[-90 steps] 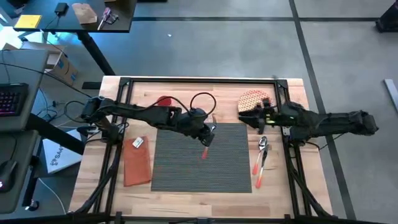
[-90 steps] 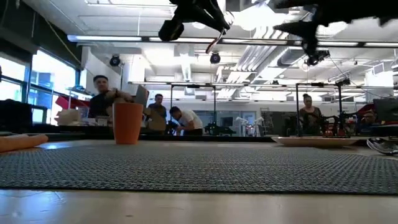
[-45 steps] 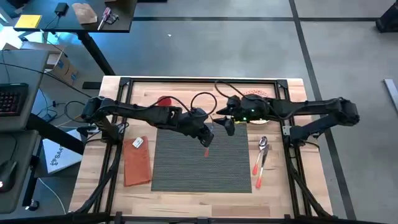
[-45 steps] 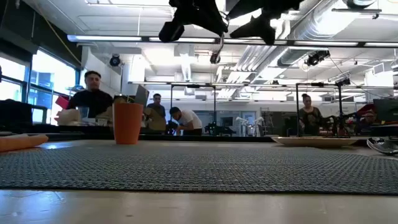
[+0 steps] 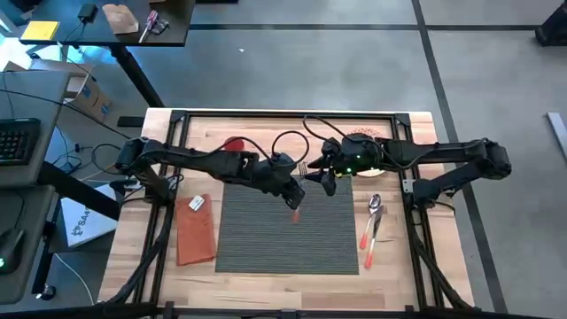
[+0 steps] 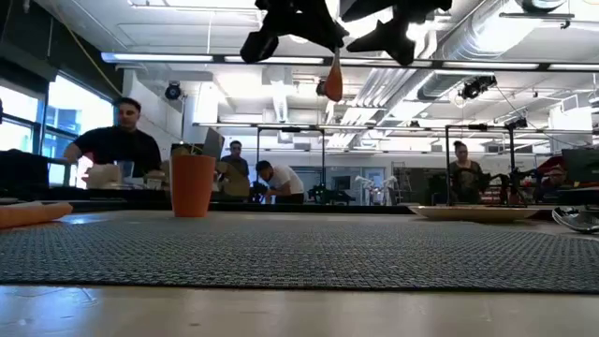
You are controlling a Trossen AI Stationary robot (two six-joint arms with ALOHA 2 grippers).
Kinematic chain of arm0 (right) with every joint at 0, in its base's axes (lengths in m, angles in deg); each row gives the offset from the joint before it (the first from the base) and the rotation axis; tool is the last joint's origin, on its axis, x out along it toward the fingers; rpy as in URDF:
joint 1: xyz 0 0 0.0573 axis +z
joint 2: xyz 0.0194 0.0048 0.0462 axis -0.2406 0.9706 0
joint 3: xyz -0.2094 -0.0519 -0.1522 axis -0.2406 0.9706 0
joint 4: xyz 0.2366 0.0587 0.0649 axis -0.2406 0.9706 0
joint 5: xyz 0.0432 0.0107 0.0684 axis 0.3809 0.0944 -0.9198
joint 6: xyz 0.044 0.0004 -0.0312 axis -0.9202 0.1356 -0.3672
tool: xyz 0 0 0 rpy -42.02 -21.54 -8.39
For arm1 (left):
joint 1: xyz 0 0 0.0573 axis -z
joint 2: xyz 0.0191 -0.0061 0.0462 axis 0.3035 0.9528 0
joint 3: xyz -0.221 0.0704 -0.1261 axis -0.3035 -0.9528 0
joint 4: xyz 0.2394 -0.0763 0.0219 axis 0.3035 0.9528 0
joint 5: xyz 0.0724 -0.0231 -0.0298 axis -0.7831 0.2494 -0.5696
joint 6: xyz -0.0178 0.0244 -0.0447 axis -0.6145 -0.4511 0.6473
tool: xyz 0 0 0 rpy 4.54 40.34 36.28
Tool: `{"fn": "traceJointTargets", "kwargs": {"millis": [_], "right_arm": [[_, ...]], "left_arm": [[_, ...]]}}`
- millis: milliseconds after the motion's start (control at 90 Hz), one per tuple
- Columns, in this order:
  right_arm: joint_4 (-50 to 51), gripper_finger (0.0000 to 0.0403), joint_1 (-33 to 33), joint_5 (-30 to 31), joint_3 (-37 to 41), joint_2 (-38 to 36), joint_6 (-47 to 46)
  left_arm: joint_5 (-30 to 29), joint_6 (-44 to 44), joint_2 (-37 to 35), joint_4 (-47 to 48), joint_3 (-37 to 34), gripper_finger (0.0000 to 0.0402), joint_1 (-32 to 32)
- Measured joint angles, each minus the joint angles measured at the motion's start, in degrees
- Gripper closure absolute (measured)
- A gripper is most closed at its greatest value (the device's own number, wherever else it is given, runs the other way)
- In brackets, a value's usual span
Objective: Set table place
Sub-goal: Move the orange fork to the middle right of the table
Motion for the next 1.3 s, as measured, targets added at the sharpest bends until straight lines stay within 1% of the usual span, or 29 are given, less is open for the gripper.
{"fn": "traceJointTargets", "kwargs": {"millis": [122, 222, 311, 389, 478, 544, 644, 733, 789, 933, 978, 1111, 1211, 1300], "right_arm": [[0.1, 0.0147, 0.0, -0.2, 0.0, 0.0, 0.0], [0.1, 0.0136, -0.1, -1.0, 0.0, 0.0, 0.0], [-0.8, 0.0139, -1.0, -3.4, 0.8, 0.0, 0.5], [-2.1, 0.0146, -1.9, -6.9, 1.5, 0.0, 1.2], [-5.5, 0.0158, -3.1, -11.0, 3.1, 0.0, 1.5], [-8.7, 0.0168, -4.0, -12.5, 4.9, 0.0, 0.9], [-12.5, 0.0191, -5.0, -15.3, 6.7, 0.0, 0.0], [-15.2, 0.0227, -5.2, -16.9, 7.9, 0.0, 0.0], [-16.1, 0.0259, -5.1, -17.1, 8.1, 0.0, -0.2], [-17.4, 0.0367, -4.4, -17.5, 8.1, 0.0, -0.2], [-17.8, 0.0387, -4.0, -17.5, 8.1, 0.0, -0.2], [-17.2, 0.0399, -3.4, -16.1, 8.1, 0.0, -3.5], [-13.6, 0.0402, -3.1, -11.2, 8.2, 0.0, -6.4], [-8.5, 0.0403, -3.2, -7.9, 8.2, 0.0, -9.6]], "left_arm": [[-0.3, -0.3, 0.0, 0.2, 0.0, 0.0401, 0.0], [-0.3, -2.0, 0.0, 0.2, 0.0, 0.0401, 0.0], [0.3, -2.9, 0.0, 0.0, 0.0, 0.0401, 0.0], [0.8, -3.4, 0.0, -0.1, 0.0, 0.0401, 0.1], [0.9, -4.5, 0.0, -0.4, 0.0, 0.0401, 0.3], [1.4, -5.2, -0.1, -0.7, 0.0, 0.0401, 0.5], [1.5, -5.5, -0.2, -0.9, 0.0, 0.0401, 0.7], [1.6, -5.4, -0.2, -0.9, 0.0, 0.0402, 0.8], [1.6, -5.4, -0.2, -0.8, 0.0, 0.0401, 0.8], [1.5, -4.9, -0.2, -0.8, 0.0, 0.0401, 0.8], [1.5, -5.0, -0.2, -0.8, 0.0, 0.0401, 0.7], [1.3, -4.9, -0.2, -0.8, 0.0, 0.0401, 0.7], [1.5, -5.4, -0.3, -0.9, 0.1, 0.0398, 0.6], [1.8, -6.1, -0.3, 1.0, 0.1, 0.0383, 0.6]]}}
